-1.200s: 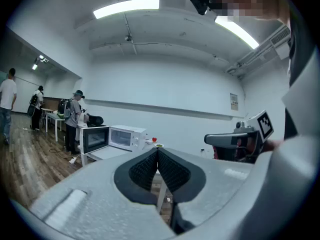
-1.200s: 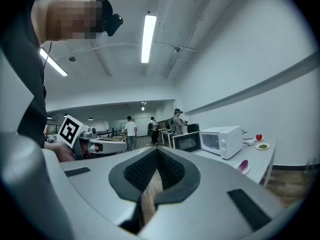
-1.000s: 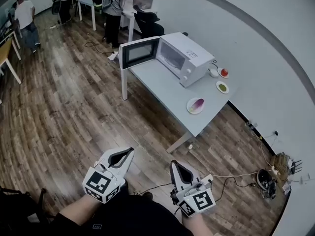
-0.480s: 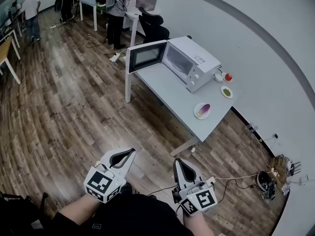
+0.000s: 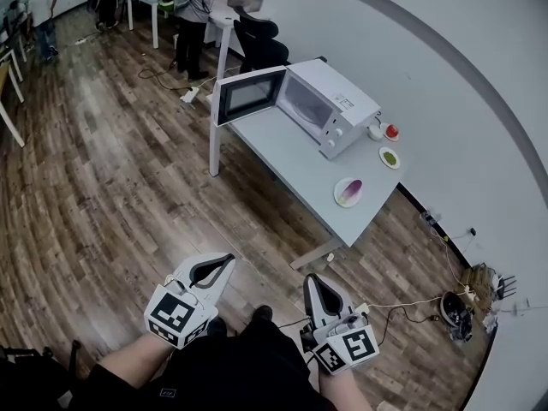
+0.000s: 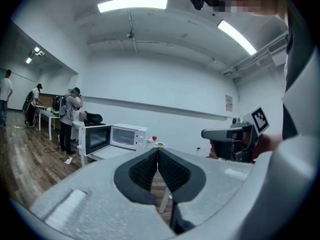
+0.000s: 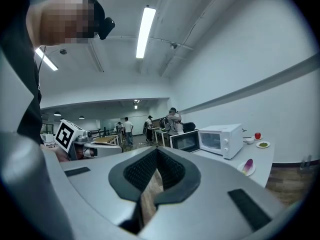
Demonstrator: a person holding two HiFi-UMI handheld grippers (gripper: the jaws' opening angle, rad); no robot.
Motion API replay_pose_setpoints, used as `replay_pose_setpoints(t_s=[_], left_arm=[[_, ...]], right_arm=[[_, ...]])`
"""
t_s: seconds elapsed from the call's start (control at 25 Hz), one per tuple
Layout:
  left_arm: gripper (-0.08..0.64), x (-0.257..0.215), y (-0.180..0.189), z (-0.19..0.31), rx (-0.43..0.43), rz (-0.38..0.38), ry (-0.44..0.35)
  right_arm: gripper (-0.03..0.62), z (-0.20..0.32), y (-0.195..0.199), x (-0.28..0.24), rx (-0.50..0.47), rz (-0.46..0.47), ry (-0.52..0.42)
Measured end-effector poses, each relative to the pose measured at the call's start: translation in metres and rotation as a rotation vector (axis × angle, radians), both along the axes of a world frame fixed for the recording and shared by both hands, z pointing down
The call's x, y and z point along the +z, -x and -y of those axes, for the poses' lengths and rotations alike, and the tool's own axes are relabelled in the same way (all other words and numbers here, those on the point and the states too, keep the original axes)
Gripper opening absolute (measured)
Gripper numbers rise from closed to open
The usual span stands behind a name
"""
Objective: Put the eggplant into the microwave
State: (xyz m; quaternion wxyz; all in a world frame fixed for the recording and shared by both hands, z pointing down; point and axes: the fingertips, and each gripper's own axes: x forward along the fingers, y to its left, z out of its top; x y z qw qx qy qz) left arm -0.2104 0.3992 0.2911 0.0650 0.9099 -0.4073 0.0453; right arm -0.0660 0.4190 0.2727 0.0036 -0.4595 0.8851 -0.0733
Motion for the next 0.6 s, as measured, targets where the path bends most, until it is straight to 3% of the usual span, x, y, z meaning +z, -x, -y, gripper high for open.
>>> replay_pose_setpoints(t_s=[0.32,0.6], left_arm=[[0.009,0.005,-0.030,0.051,0.017,0.026,0.004],[0.009,0.001,-0.080,0.107,0.041,0.047,-0.001]], right_arm=[[0.014,0.047,-0.028,0.011,0.012,-0.014,-0.007],[0.014,0.102,-0.074,0.012,0.034,-0.029,-0.023]])
